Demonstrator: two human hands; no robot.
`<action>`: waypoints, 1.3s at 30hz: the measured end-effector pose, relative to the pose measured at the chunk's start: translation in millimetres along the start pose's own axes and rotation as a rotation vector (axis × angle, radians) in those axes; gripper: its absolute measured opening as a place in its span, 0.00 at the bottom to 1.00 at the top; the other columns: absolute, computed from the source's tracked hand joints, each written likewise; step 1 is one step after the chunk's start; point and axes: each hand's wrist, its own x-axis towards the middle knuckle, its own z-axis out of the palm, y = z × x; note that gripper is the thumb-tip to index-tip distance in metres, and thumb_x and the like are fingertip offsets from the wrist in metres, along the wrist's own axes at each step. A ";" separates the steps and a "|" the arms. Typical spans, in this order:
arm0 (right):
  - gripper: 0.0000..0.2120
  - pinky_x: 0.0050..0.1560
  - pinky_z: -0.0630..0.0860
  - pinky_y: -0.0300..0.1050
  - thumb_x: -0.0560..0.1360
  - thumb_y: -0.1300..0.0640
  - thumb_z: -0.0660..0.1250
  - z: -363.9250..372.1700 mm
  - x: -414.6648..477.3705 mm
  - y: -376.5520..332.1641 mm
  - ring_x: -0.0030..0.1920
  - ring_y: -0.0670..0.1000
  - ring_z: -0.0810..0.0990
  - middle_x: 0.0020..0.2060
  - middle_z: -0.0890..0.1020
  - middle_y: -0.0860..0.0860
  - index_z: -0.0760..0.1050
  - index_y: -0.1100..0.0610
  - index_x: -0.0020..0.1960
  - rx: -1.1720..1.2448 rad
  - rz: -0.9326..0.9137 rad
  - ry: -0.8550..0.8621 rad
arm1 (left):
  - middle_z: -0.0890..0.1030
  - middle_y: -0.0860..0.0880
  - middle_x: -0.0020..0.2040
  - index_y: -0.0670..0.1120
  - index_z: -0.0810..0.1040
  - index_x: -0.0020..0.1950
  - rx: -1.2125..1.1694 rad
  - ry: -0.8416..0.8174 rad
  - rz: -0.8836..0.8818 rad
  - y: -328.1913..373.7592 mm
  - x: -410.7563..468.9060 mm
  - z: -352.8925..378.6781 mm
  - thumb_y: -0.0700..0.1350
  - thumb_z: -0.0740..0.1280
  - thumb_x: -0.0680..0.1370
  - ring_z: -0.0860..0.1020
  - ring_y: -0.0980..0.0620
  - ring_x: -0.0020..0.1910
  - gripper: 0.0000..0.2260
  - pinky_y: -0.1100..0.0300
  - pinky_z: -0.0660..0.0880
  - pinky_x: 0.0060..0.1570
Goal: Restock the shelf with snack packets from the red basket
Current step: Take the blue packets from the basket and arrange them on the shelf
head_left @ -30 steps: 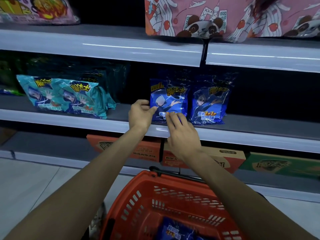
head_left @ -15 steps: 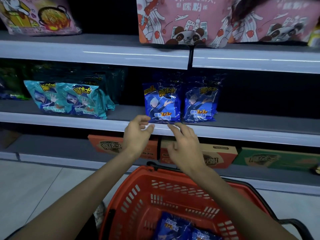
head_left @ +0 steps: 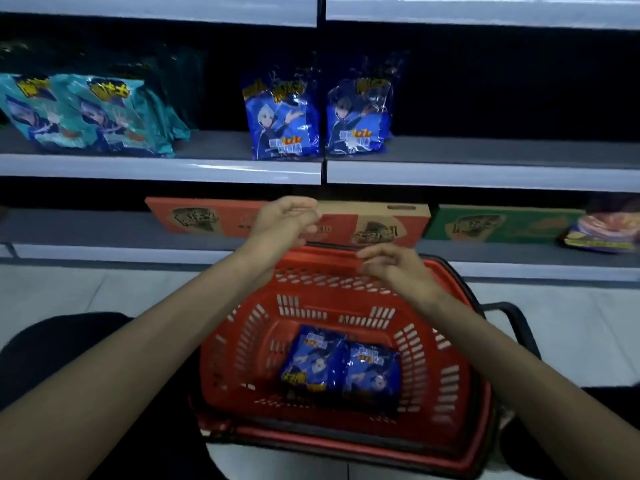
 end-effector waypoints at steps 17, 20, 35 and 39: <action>0.23 0.40 0.74 0.46 0.79 0.40 0.69 133.4 20.4 180.8 0.33 0.53 0.73 0.29 0.71 0.52 0.69 0.54 0.34 -0.426 0.710 -0.267 | 0.88 0.49 0.52 0.49 0.83 0.57 -0.004 -0.059 -0.162 -14.6 6.1 7.8 0.45 0.67 0.83 0.86 0.51 0.53 0.06 0.55 0.81 0.56; 0.23 0.37 0.72 0.46 0.76 0.38 0.72 144.1 26.8 186.7 0.34 0.54 0.74 0.27 0.70 0.51 0.70 0.54 0.36 -0.360 0.745 -0.189 | 0.88 0.50 0.51 0.49 0.83 0.59 -0.002 -0.058 -0.175 -15.4 10.4 5.1 0.46 0.68 0.83 0.87 0.52 0.52 0.07 0.57 0.82 0.52; 0.13 0.56 0.82 0.48 0.78 0.62 0.74 84.5 13.6 153.5 0.54 0.52 0.81 0.55 0.81 0.54 0.73 0.58 0.58 0.002 0.676 -0.189 | 0.87 0.48 0.53 0.47 0.82 0.60 0.148 -0.126 -0.104 -16.0 3.5 16.0 0.43 0.66 0.84 0.85 0.49 0.54 0.07 0.55 0.80 0.55; 0.05 0.40 0.80 0.47 0.76 0.59 0.75 36.9 5.8 107.7 0.40 0.52 0.83 0.41 0.84 0.53 0.79 0.59 0.47 -0.515 0.332 -0.234 | 0.85 0.47 0.51 0.46 0.82 0.60 0.298 -0.146 -0.003 -22.9 -0.2 20.3 0.42 0.68 0.82 0.84 0.49 0.49 0.07 0.59 0.78 0.47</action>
